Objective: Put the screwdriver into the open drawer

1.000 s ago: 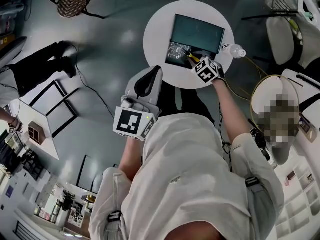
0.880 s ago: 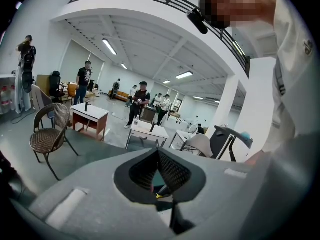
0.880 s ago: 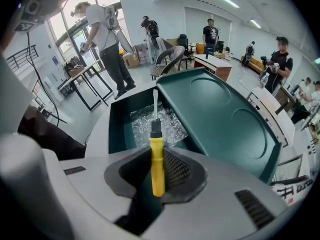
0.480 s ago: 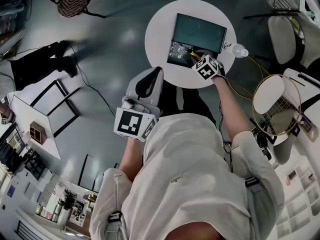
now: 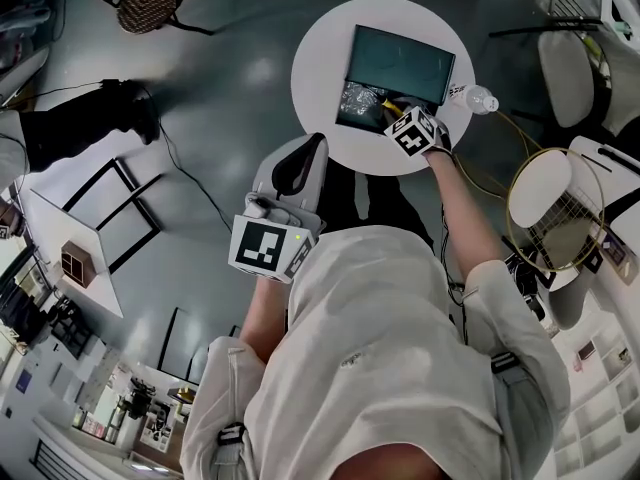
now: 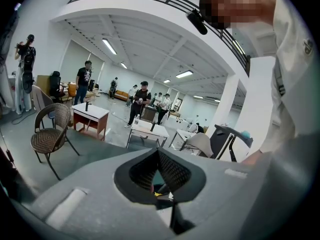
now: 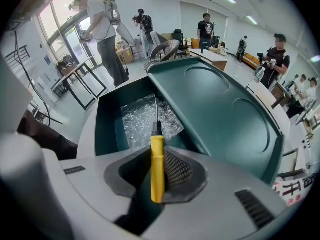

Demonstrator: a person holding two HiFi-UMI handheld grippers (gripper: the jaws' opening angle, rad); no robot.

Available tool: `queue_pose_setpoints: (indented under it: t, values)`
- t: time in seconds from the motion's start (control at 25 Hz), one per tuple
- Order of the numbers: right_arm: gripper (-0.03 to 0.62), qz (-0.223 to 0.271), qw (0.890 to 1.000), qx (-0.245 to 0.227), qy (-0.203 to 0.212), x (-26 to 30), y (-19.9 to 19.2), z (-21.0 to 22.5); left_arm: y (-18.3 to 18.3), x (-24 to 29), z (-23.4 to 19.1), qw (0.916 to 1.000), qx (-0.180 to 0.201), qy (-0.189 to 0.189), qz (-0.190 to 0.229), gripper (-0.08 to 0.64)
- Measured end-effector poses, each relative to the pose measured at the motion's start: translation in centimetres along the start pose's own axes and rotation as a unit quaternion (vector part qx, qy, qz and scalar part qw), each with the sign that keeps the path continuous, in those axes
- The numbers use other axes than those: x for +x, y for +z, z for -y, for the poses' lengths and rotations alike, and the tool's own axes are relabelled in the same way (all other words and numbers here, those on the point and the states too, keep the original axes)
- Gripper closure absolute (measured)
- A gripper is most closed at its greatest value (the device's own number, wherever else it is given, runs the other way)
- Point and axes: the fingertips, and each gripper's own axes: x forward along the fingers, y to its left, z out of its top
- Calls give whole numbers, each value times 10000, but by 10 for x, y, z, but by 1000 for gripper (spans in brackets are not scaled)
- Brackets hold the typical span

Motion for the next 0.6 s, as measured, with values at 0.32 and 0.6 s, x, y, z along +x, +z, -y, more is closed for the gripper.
queue_pose_setpoints:
  t: [0.32, 0.6]
  values:
    - [506, 66, 10000, 47, -12, -6, -1, 0, 1, -3, 7, 10000, 23, -21, 35, 549]
    - [508, 319, 9994, 78, -66, -21, 5, 3, 5, -7, 10, 9998, 92, 27, 146, 549]
